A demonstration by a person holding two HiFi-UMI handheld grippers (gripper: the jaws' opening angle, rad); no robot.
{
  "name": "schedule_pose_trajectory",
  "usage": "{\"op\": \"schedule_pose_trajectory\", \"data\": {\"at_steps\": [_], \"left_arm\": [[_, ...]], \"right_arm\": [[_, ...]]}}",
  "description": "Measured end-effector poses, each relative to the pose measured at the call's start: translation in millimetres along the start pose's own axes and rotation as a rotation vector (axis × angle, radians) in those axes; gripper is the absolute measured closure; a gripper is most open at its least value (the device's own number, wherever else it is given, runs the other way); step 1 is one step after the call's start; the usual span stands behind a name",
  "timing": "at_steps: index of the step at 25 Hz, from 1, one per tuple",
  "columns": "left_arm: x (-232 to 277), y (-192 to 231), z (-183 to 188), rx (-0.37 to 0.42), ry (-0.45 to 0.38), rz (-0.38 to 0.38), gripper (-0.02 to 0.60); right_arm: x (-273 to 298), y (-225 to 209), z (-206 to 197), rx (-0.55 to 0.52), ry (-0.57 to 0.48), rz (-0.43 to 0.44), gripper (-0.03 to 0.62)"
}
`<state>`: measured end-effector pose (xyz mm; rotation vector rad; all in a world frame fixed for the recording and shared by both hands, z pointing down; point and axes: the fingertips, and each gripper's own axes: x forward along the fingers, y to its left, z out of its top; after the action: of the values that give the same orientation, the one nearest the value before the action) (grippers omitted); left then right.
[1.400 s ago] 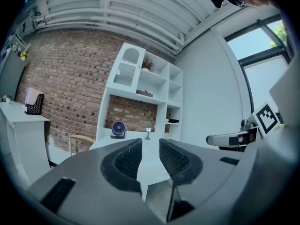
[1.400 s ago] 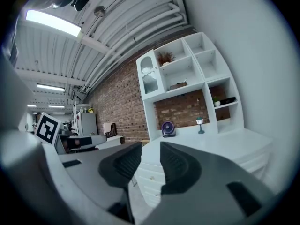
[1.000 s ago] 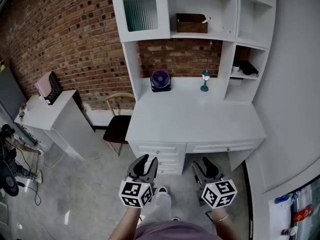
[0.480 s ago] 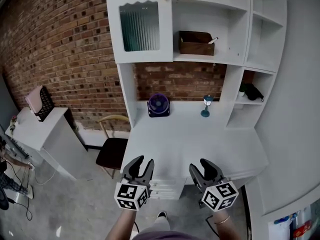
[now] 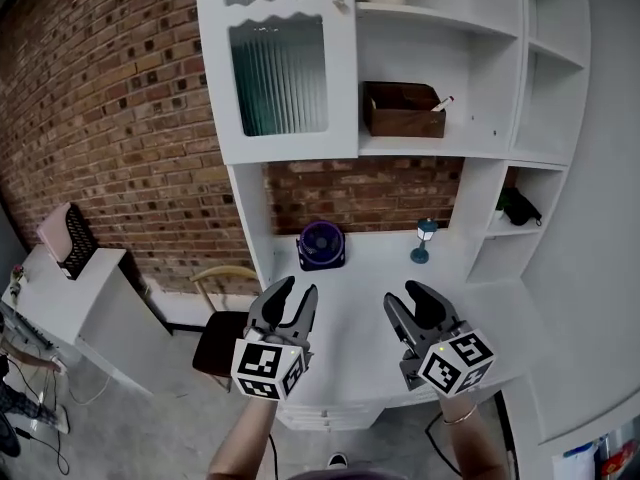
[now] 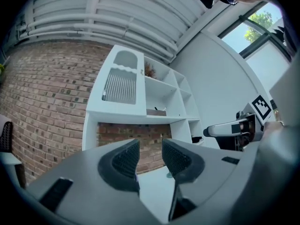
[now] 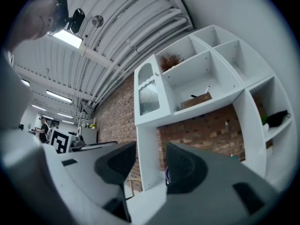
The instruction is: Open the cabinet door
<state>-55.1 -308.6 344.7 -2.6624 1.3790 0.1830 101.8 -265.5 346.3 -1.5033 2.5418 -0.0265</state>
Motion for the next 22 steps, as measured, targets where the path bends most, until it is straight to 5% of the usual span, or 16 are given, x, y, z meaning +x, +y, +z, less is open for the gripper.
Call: {"op": "schedule_pose_trajectory", "data": {"at_steps": [7, 22], "left_arm": [[59.8, 23.2, 44.1, 0.057, -0.078, -0.026, 0.439], [174.1, 39.5, 186.1, 0.245, -0.289, 0.045, 0.433]], "right_arm": [[61.9, -15.3, 51.2, -0.082, -0.070, 0.033, 0.404], [173.6, -62.8, 148.9, -0.200, -0.173, 0.186, 0.402]]}}
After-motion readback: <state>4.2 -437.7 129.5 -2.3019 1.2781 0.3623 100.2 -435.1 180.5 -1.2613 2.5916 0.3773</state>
